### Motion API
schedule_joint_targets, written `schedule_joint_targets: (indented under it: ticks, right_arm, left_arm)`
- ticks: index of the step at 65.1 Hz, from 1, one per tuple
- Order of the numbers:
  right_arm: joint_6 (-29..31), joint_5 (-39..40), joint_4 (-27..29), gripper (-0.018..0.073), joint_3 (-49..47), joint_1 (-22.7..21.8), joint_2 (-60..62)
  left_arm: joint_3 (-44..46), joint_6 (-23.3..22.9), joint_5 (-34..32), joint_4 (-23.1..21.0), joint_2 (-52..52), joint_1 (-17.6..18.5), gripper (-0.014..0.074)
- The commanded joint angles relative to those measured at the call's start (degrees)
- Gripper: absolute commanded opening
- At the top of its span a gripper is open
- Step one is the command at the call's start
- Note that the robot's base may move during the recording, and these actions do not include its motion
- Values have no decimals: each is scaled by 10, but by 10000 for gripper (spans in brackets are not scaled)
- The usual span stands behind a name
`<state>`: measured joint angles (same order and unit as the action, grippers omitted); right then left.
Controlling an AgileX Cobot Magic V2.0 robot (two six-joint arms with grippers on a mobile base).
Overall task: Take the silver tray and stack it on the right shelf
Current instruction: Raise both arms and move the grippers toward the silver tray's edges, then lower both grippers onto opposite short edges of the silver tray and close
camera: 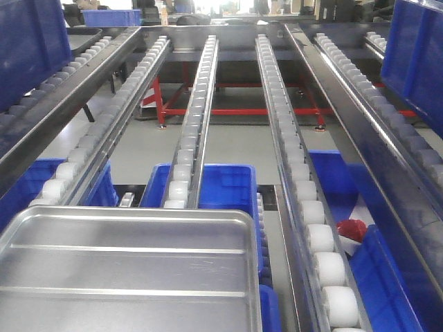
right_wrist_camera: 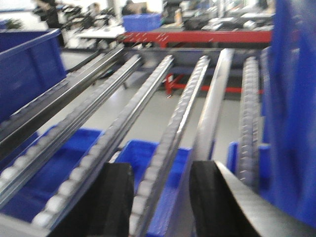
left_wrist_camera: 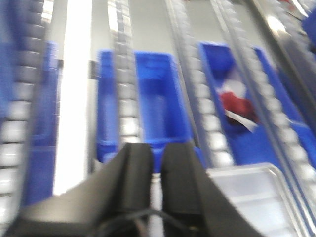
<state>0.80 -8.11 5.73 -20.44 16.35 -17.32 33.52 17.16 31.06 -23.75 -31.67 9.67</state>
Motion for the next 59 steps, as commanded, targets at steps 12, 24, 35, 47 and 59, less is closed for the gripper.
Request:
schedule_joint_targets:
  ticks: [12, 24, 35, 47, 59]
  right_arm:
    - [1, 55, 12, 407, -29, 128, -112]
    - [-30, 43, 87, 407, -71, 185, -207]
    - [-31, -116, 88, 405, -177, 224, -335]
    - [-96, -226, 86, 405, -291, 237, -485]
    - [-241, -274, 10, 403, -345, 237, -594]
  left_arm:
    - [21, 12, -35, -22, -47, 115, 262]
    - [24, 12, -35, -12, -84, 176, 262]
    - [47, 9, 35, -3, -140, 180, 262]
    - [56, -79, 66, 79, -217, 180, 262]
    - [76, -301, 149, 252, -288, 180, 262]
